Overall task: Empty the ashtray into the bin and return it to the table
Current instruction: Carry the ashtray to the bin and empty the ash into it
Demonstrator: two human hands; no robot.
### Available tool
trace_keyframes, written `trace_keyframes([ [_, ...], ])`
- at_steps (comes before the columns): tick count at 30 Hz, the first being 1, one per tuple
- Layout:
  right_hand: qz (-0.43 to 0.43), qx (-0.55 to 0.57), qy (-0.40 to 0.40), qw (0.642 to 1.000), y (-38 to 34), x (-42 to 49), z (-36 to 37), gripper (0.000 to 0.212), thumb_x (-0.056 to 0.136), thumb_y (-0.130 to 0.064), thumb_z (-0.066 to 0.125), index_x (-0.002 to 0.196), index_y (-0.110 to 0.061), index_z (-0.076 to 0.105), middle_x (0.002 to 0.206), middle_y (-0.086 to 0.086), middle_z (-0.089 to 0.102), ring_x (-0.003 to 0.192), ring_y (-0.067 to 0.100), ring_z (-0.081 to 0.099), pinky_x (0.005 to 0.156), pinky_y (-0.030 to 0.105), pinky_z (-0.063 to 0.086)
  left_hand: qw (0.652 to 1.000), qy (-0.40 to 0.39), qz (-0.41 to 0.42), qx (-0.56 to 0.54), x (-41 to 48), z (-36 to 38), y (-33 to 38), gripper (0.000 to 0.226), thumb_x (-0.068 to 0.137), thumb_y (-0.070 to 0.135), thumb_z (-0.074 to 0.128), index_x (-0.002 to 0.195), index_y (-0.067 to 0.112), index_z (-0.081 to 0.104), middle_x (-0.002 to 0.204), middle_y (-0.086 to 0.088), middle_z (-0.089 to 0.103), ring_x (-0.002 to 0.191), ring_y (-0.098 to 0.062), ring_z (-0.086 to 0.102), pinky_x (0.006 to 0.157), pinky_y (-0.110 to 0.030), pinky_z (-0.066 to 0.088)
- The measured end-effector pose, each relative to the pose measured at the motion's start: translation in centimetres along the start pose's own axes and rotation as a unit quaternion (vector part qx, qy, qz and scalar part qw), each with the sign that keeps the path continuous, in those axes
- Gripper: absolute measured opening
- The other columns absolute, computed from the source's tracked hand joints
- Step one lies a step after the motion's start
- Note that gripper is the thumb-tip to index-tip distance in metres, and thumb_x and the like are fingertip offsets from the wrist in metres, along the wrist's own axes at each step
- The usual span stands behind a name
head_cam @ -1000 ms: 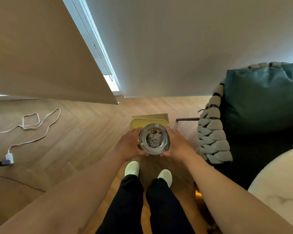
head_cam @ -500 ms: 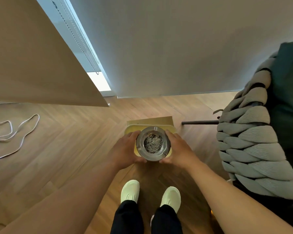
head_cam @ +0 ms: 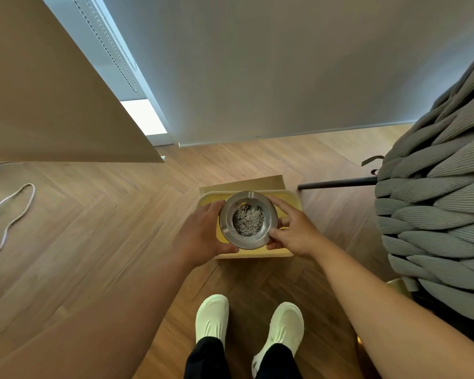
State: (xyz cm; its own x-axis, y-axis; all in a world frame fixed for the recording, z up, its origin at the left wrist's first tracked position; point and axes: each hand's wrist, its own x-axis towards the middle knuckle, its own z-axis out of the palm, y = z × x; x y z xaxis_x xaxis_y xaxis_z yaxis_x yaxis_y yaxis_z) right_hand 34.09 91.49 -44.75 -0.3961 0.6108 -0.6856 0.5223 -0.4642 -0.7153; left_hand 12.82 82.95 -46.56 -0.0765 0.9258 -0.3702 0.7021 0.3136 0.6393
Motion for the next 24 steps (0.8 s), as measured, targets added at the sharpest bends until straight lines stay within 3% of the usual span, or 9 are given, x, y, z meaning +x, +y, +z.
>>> trace_keyframes([
  [3,0.028,0.093,0.042,0.994,0.5,0.3,0.7,0.070,0.090,0.008,0.064,0.143,-0.034,0.048,0.093,0.014,0.071,0.068,0.019,0.072,0.062,0.029,0.061,1.000,0.005,-0.009,-0.007,0.3,0.2,-0.1,0.105,0.052,0.048,0.091,0.141,0.029,0.039,0.136,0.006,0.053,0.120,-0.016,0.051,0.098,-0.038,0.047],
  [8,0.075,0.184,0.087,0.976,1.4,0.5,1.4,0.037,0.084,0.010,0.070,0.118,-0.002,0.060,0.082,0.014,0.073,0.060,0.020,0.072,0.056,0.026,0.060,1.000,-0.001,-0.016,0.000,0.4,0.0,-0.4,0.104,0.053,0.046,0.092,0.141,0.029,0.039,0.137,0.005,0.052,0.122,-0.017,0.049,0.100,-0.037,0.045],
  [12,0.089,0.204,0.086,0.971,1.6,0.7,1.5,0.024,0.084,0.010,0.070,0.106,0.003,0.062,0.084,0.018,0.071,0.056,0.020,0.072,0.054,0.024,0.059,0.999,-0.005,0.002,0.049,0.6,-0.7,-0.2,0.106,0.054,0.048,0.091,0.143,0.024,0.038,0.140,0.002,0.048,0.126,-0.019,0.041,0.103,-0.035,0.037],
  [15,0.094,0.196,0.090,0.972,1.8,0.8,1.0,0.021,0.085,0.010,0.069,0.103,0.000,0.063,0.085,0.019,0.071,0.057,0.021,0.072,0.055,0.026,0.060,0.990,-0.004,0.036,0.133,0.8,-1.4,-0.2,0.118,0.052,0.058,0.087,0.149,0.022,0.029,0.151,0.000,0.034,0.137,-0.021,0.026,0.112,-0.037,0.028],
  [20,0.090,0.172,0.108,0.975,2.4,0.5,-0.4,0.021,0.085,0.010,0.070,0.103,0.002,0.063,0.085,0.019,0.071,0.057,0.021,0.072,0.054,0.024,0.060,0.978,-0.036,0.037,0.203,1.0,-2.2,-1.9,0.147,0.048,0.080,0.073,0.155,0.017,-0.006,0.165,-0.003,-0.011,0.151,-0.022,-0.011,0.120,-0.039,0.005],
  [24,0.074,0.134,0.124,0.980,2.7,0.4,-1.3,0.019,0.084,0.010,0.071,0.099,0.001,0.064,0.083,0.016,0.069,0.057,0.019,0.072,0.054,0.025,0.060,0.972,-0.071,0.026,0.223,0.9,-1.8,-3.3,0.159,0.041,0.089,0.066,0.151,0.018,-0.024,0.163,-0.004,-0.023,0.151,-0.022,-0.016,0.120,-0.039,0.001],
])
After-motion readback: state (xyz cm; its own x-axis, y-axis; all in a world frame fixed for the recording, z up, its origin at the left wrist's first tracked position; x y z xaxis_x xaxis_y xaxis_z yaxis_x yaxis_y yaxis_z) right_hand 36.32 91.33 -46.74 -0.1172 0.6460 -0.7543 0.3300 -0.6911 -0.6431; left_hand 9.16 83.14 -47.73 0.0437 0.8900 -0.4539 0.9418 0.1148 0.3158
